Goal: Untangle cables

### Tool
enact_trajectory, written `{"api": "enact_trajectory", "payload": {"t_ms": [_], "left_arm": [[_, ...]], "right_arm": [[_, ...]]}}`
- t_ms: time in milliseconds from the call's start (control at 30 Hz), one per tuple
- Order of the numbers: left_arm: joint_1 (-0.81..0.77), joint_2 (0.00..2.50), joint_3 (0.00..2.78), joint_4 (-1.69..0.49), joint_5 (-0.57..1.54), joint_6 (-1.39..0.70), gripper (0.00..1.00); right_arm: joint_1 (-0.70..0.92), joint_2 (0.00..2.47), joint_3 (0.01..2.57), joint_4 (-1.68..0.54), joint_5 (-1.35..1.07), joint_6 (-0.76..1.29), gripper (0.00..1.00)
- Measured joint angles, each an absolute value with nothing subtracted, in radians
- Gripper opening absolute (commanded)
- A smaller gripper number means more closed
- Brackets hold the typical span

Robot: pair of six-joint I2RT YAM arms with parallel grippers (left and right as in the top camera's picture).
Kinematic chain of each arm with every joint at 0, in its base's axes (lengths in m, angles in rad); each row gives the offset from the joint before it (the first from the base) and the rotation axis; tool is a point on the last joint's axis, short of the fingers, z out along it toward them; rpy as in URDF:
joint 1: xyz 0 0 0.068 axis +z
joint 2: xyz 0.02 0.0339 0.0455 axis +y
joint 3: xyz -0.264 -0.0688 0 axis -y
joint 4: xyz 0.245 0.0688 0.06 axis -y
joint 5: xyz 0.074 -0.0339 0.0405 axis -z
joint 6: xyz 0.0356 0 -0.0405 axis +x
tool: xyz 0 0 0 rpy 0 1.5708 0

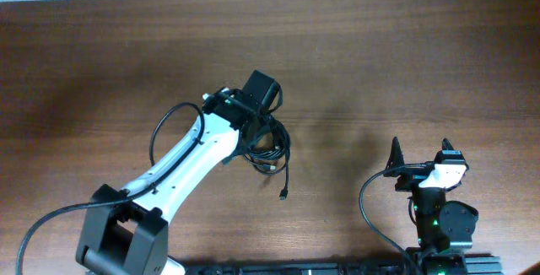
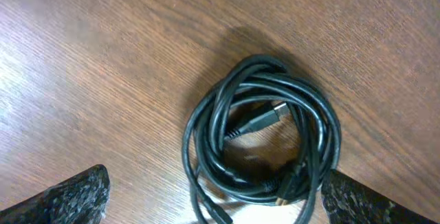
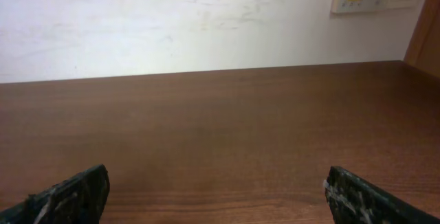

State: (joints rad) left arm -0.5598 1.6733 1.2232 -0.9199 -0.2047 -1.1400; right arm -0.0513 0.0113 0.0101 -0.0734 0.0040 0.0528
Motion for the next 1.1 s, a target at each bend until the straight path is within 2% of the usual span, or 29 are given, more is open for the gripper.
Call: {"api": "enact_trajectory", "payload": {"t_ms": [67, 100, 167, 200, 267, 333, 400, 433, 467, 500, 533, 700, 833, 1100], "left_arm": [[-0.560, 1.673, 1.223, -0.920, -0.243, -1.053, 0.99], [-0.560, 1.673, 1.223, -0.920, -0.260, -1.011, 0.93], [-0.560, 1.674, 1.223, -0.920, -0.278, -0.949, 0.90], [-0.560, 1.676, 1.223, -0.920, -0.286, -0.933, 0.86], [-0.560, 1.705, 1.223, -0.902, -0.292, -0.910, 0.67], [-0.560, 1.783, 1.223, -0.857, -0.296, -0.895, 0.69], [-0.560, 1.842, 1.223, -0.825, -0.297, -0.892, 0.54], [-0.560, 1.862, 1.223, -0.824, -0.297, -0.891, 0.50], [-0.560, 1.890, 1.223, -0.823, -0.297, -0.885, 0.42], [-0.560, 1.908, 1.223, -0.822, -0.296, -0.883, 0.16], [-0.560, 1.927, 1.223, -0.819, -0.296, -0.879, 0.00], [-0.564, 1.953, 1.230, -0.830, -0.327, -0.878, 0.00], [-0.564, 1.940, 1.287, -0.947, -0.366, -0.878, 0.00], [-0.564, 1.657, 1.322, -1.012, -0.332, -0.879, 0.00]], "right_arm": [[-0.051, 0.011, 0.010, -0.073, 0.004, 0.053, 0.99], [-0.051, 0.011, 0.010, -0.073, 0.004, 0.053, 0.99], [-0.051, 0.011, 0.010, -0.073, 0.004, 0.052, 0.99], [-0.051, 0.011, 0.010, -0.073, 0.004, 0.054, 0.99], [-0.051, 0.011, 0.010, -0.073, 0.004, 0.054, 0.99], [-0.051, 0.011, 0.010, -0.073, 0.004, 0.053, 0.99], [-0.051, 0.011, 0.010, -0.073, 0.004, 0.053, 0.99], [-0.051, 0.011, 0.010, -0.073, 0.004, 0.053, 0.99], [-0.051, 0.011, 0.010, -0.073, 0.004, 0.053, 0.99], [-0.051, 0.011, 0.010, -0.073, 0.004, 0.053, 0.99], [-0.051, 0.011, 0.010, -0.073, 0.004, 0.053, 0.99], [-0.051, 0.011, 0.010, -0.073, 0.004, 0.053, 0.99], [-0.051, 0.011, 0.010, -0.073, 0.004, 0.053, 0.99], [-0.051, 0.011, 0.010, -0.073, 0.001, 0.053, 0.99]]}}
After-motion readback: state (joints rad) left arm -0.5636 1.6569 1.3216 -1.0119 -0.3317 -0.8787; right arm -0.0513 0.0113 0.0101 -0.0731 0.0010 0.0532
